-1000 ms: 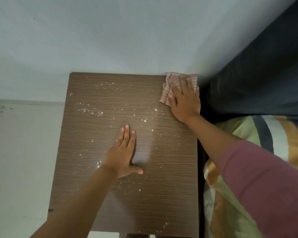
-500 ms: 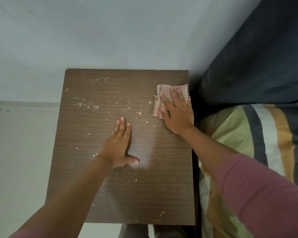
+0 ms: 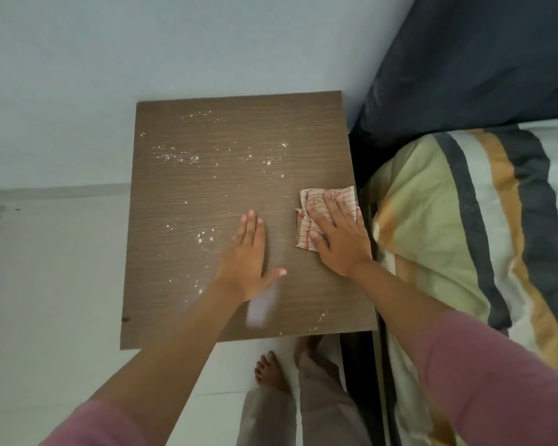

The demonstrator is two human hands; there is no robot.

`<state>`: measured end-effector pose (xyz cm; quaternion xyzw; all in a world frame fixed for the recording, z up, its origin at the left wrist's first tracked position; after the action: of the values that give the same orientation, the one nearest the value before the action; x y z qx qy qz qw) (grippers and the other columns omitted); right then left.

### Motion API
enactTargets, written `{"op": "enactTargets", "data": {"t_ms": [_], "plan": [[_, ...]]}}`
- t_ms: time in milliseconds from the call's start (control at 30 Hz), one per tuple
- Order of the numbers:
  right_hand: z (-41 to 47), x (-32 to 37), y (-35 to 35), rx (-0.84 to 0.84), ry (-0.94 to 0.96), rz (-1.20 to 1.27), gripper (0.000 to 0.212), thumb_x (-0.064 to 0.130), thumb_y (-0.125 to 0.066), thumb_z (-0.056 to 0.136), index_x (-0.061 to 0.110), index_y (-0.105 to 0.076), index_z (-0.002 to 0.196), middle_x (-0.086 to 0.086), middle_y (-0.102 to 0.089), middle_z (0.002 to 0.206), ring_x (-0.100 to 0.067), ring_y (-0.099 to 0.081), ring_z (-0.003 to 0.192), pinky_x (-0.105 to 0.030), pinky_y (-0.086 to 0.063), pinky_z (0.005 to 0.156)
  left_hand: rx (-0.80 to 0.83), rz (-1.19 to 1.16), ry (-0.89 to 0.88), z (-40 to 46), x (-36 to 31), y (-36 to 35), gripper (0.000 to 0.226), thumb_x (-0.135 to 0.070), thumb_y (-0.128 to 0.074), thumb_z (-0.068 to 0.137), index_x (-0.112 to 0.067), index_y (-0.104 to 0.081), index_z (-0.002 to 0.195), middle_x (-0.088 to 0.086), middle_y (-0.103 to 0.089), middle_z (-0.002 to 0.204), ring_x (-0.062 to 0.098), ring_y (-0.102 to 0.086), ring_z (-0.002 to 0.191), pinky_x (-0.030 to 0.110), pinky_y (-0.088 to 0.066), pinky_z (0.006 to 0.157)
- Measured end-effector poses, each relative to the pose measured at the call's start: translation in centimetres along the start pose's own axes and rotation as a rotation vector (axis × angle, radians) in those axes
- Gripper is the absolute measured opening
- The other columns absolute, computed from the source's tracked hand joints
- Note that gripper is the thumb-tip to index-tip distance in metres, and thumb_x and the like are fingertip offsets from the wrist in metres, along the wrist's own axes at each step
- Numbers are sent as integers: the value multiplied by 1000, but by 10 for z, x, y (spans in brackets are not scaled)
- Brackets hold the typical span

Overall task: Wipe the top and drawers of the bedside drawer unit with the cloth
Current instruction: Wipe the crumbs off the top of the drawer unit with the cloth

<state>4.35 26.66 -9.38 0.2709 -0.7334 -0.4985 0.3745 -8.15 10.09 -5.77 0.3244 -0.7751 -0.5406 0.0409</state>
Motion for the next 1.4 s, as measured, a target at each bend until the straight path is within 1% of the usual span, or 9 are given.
{"op": "enactTargets", "data": {"t_ms": [133, 200, 300, 467, 867, 1033, 1200, 1300, 1400], "plan": [[-40, 6, -11, -9, -17, -10, 57, 56, -17, 90, 43, -17, 146, 3, -5, 159, -23, -4, 147, -51, -4, 116, 2, -14, -36, -65, -1, -35, 104, -75, -25, 73, -6, 8, 144, 9, 19, 151, 24, 20, 138, 35, 4, 111], [-56, 8, -15, -7, -25, 4, 57, 56, -17, 89, 44, -17, 145, 4, -4, 159, -22, -3, 147, -51, -5, 115, 31, -28, -16, -87, 5, -51, 100, -74, -22, 73, -10, 3, 145, 5, 16, 151, 22, 17, 139, 37, -3, 113], [-77, 10, -22, -13, -29, 15, 56, 56, -19, 90, 44, -17, 145, 4, -6, 159, -22, -4, 147, -52, -7, 116, 61, -105, 33, -97, 10, -62, 93, -70, -33, 77, -15, -3, 145, -2, 14, 149, 17, 16, 137, 42, -20, 114], [-102, 9, -28, -19, -11, 13, 56, 55, -23, 90, 43, -18, 145, 3, -8, 159, -22, -6, 147, -52, -7, 116, 97, -106, 80, -91, 5, -60, 89, -50, -54, 82, -15, -1, 145, 2, 14, 153, 16, 16, 139, 40, -19, 114], [-151, 14, -44, -96, 6, 49, 53, 51, -24, 91, 40, -31, 143, 2, -19, 157, -22, -12, 146, -51, -10, 115, 121, -40, 116, -90, 0, -59, 89, -42, -57, 85, -12, 1, 145, 6, 16, 154, 21, 13, 141, 40, -12, 113], [-164, 15, -50, -109, 49, 105, 51, 48, -23, 92, 37, -37, 140, 4, -28, 154, -20, -18, 145, -50, -10, 115, 119, 59, 124, -87, 3, -60, 89, -46, -56, 84, -14, 0, 145, 4, 15, 154, 20, 10, 142, 45, -21, 111], [-184, 17, -51, -89, 93, 291, 45, 35, -30, 95, 22, -53, 132, 0, -38, 149, -18, -23, 143, -49, -7, 117, 131, 86, 148, -85, 2, -60, 91, -48, -57, 83, -15, 1, 145, 3, 15, 154, 19, 10, 142, 48, -25, 111], [-200, 22, -49, -45, 83, 438, 36, 11, -46, 95, 17, -55, 130, -3, -44, 145, -18, -27, 141, -42, -21, 117, 142, 120, 178, -88, -4, -58, 91, -47, -56, 84, -15, 3, 145, 3, 16, 154, 19, 10, 142, 46, -25, 111], [-207, 29, -28, 35, 54, 418, 31, 7, -50, 92, 8, -61, 121, -10, -62, 125, -28, -52, 123, -29, -41, 99, 152, 169, 201, -90, -13, -54, 91, -47, -55, 85, -12, 5, 145, 5, 15, 154, 22, 8, 142, 45, -24, 110]]}}
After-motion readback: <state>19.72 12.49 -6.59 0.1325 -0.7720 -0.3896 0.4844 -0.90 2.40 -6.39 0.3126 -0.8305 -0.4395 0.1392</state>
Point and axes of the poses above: each hand's wrist, its own z-axis towards the middle knuckle, its own y-axis out of the back of the hand, x = y × z, the point moved 3 cm from there along z, towards the middle knuckle
